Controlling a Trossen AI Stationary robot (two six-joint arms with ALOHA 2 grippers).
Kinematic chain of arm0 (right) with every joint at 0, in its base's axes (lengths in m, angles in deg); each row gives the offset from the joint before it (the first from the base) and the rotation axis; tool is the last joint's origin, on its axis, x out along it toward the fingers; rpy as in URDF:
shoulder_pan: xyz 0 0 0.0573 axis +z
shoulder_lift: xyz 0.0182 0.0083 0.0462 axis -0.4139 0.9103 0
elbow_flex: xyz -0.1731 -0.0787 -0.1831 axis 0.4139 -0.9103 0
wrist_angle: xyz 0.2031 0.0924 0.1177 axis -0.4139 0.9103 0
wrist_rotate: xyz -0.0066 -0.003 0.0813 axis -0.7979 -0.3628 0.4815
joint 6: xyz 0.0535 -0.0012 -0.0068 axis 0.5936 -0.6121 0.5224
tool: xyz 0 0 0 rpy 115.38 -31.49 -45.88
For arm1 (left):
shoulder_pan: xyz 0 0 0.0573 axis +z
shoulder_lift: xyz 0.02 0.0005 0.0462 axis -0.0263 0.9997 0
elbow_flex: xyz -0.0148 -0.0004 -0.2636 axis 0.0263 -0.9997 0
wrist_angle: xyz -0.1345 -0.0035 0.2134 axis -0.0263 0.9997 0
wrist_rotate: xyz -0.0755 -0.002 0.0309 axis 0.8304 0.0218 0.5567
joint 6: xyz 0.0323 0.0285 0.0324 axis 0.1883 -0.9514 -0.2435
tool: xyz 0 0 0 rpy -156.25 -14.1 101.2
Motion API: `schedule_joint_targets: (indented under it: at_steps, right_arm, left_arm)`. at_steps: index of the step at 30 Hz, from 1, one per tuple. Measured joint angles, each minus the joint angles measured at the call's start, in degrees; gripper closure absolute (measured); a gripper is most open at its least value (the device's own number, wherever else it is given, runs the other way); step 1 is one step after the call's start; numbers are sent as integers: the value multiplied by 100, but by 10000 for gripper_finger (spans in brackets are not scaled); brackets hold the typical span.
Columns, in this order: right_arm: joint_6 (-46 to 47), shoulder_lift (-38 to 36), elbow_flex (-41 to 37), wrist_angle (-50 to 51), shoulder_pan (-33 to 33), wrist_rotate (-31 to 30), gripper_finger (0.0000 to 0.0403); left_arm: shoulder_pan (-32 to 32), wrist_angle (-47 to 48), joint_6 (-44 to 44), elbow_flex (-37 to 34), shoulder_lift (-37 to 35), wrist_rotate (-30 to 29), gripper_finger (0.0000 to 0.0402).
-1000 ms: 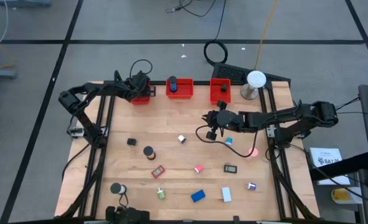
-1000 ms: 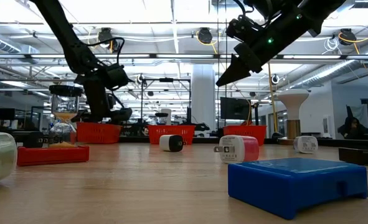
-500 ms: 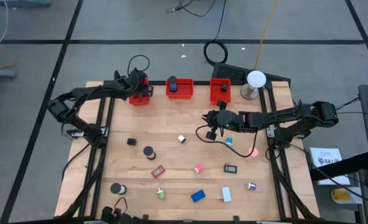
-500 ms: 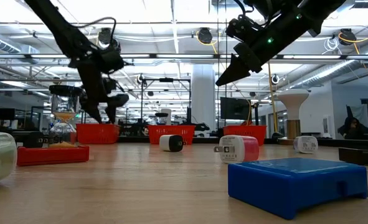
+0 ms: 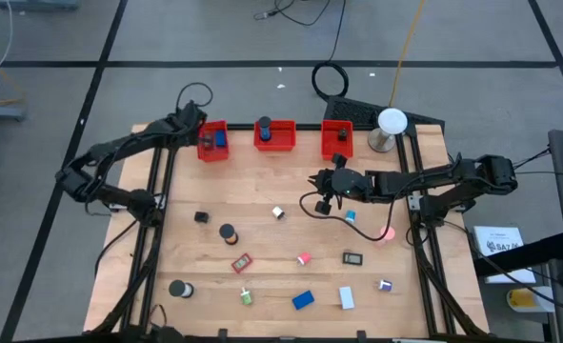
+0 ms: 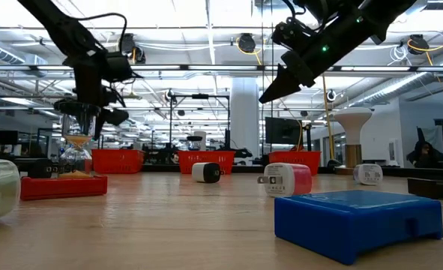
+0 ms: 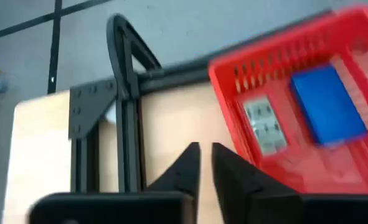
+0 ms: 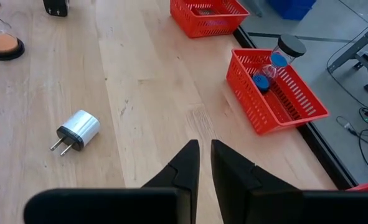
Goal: Pick & Place Office items
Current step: Adjust the left orange basket
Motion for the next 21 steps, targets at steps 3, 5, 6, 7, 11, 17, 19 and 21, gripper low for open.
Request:
schedule_joint_targets:
  at_steps: [3,5,6,7,11,17,19,21]
  right_arm:
    - [-2,2,0,0,0,2,369]
    - [-27,2,0,-7,0,0,369]
    - [-37,2,0,-4,0,0,369]
    - [-40,2,0,-9,0,2,369]
    - [-63,2,0,-45,0,2,369]
    - [-66,2,0,-46,0,4,369]
    - [-66,2,0,-53,0,4,369]
    - [-68,2,0,-52,0,4,369]
  left_arm:
    - [246,-349,-116,0,117,288,396]
    - [392,-561,-144,26,244,451,397]
    - [419,-595,-137,24,315,472,394]
    - [426,-583,-91,14,360,457,392]
    - [399,-734,-37,24,509,374,394]
    - [371,-748,-35,20,658,228,397]
    - [369,-752,-37,20,693,226,395]
    - [369,-858,-107,20,686,244,395]
